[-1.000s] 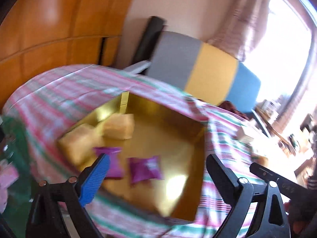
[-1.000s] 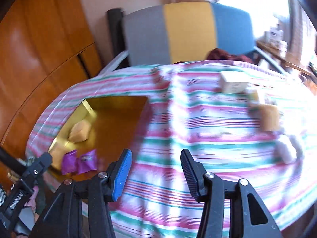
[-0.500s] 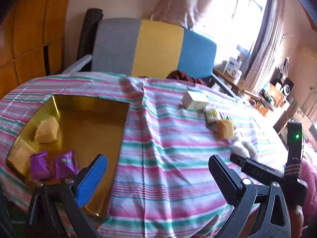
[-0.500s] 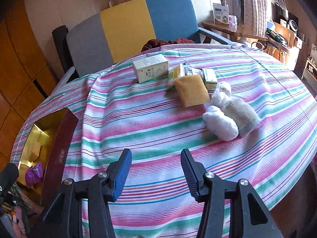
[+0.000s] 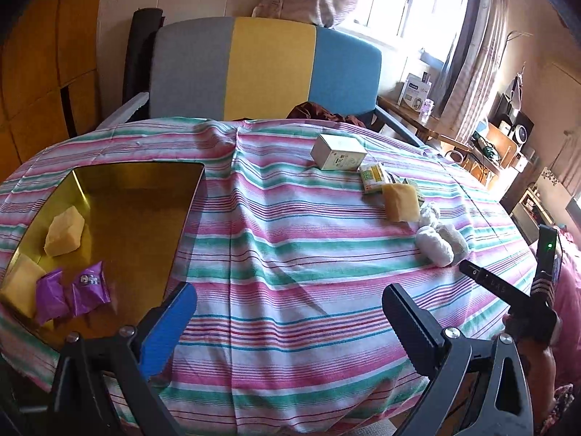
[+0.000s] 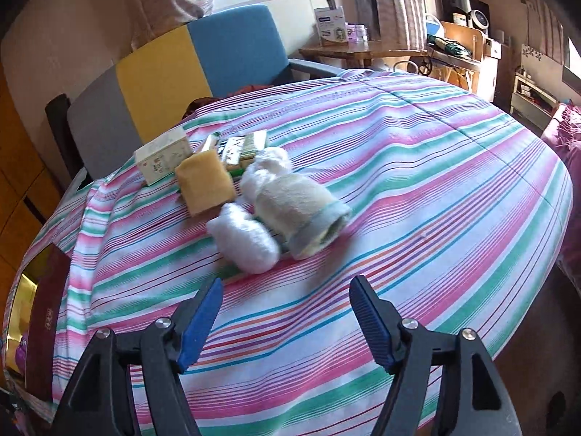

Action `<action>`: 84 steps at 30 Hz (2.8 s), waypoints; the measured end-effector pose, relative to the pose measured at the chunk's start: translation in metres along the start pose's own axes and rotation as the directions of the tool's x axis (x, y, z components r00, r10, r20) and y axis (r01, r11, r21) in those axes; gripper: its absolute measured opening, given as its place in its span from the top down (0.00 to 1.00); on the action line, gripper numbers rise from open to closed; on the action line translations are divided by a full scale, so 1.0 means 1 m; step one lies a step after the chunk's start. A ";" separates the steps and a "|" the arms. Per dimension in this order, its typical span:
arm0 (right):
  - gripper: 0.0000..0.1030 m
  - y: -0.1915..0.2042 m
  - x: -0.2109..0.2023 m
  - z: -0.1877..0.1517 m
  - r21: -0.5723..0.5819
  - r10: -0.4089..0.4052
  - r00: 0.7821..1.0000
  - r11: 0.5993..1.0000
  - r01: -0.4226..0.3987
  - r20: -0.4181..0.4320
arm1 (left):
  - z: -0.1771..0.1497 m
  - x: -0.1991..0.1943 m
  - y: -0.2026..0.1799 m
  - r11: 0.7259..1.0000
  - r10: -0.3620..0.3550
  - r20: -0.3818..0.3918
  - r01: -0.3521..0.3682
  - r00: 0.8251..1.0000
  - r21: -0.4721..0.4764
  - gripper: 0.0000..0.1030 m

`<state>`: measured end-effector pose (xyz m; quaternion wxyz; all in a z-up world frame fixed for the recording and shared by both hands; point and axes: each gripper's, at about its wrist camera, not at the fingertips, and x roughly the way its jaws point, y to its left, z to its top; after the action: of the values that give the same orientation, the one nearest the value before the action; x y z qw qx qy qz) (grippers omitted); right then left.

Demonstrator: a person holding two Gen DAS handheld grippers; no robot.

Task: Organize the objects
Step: 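Grasp the knitted sock roll with the right tool while moving the left tool toward the white bundle, then lift the sock roll with the right tool while grasping the white plastic bundle with the left tool, then carry the sock roll in the right tool and white bundle in the left tool over the gold tray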

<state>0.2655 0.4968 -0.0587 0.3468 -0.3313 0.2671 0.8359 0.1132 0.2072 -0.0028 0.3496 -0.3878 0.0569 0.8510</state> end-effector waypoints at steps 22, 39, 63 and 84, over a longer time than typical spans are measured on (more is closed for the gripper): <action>0.48 -0.001 0.073 0.049 -0.178 0.120 0.993 0.977 -0.121 -0.016 | 0.006 0.056 -0.087 0.988 -0.035 -0.128 0.053 0.991 0.145 0.00; 0.48 -0.055 0.066 0.058 0.048 -0.095 0.978 0.995 0.087 0.188 | 0.038 0.152 -0.184 0.982 -0.098 -0.179 0.124 0.979 0.139 0.00; 0.48 -0.065 0.069 0.053 0.089 -0.083 0.973 0.994 0.065 0.214 | 0.024 0.211 -0.206 0.958 -0.123 -0.148 0.157 0.981 0.242 0.64; 0.48 -0.049 0.066 0.054 0.011 -0.142 0.961 0.990 0.143 0.236 | 0.010 0.127 -0.153 0.957 -0.177 -0.063 0.187 0.982 0.220 0.65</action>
<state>0.2472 0.5905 -0.0839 0.4342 -0.2491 0.1968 0.8430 0.1472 0.3956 -0.0578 0.4668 -0.3675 0.1242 0.7948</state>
